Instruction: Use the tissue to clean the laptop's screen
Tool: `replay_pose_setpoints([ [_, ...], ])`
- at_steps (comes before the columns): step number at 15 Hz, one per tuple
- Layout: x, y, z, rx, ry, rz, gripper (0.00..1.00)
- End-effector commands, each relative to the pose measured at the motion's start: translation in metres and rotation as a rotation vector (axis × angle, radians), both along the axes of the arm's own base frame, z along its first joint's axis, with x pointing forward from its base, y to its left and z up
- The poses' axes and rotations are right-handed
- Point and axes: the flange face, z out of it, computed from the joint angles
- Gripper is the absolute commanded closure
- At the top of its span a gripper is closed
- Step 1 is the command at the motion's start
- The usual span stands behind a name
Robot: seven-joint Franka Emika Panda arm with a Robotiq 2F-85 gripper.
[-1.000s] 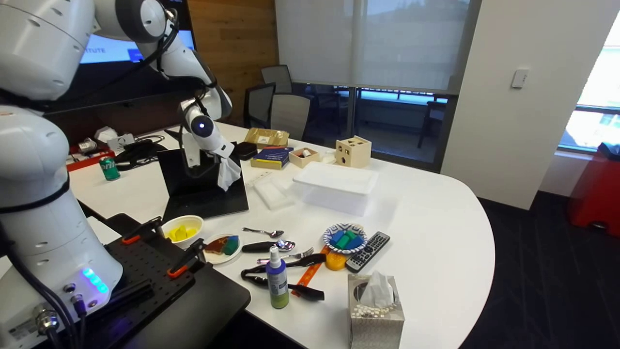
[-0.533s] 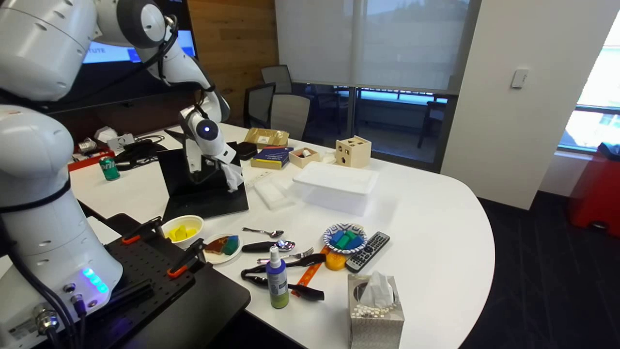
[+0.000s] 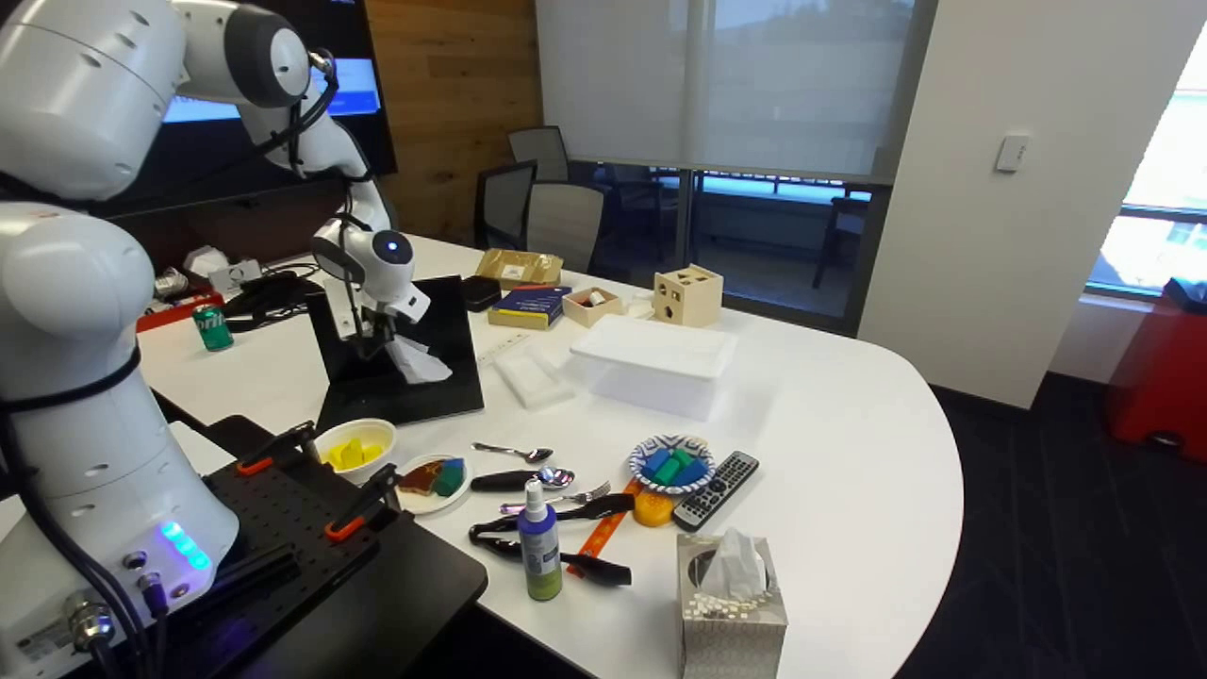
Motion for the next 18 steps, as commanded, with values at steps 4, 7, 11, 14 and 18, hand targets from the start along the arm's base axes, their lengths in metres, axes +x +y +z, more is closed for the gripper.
replay_pose_setpoints([
  [4,-0.022,0.043,0.017,-0.03,-0.021,0.17,1.0],
  [7,-0.03,0.059,0.03,-0.055,-0.068,0.167,1.0],
  [11,-0.028,0.059,0.057,-0.113,-0.162,0.093,1.0],
  [14,-0.018,0.046,0.075,-0.126,-0.217,0.027,1.0],
  [18,0.01,0.012,0.088,-0.144,-0.265,-0.105,1.0],
])
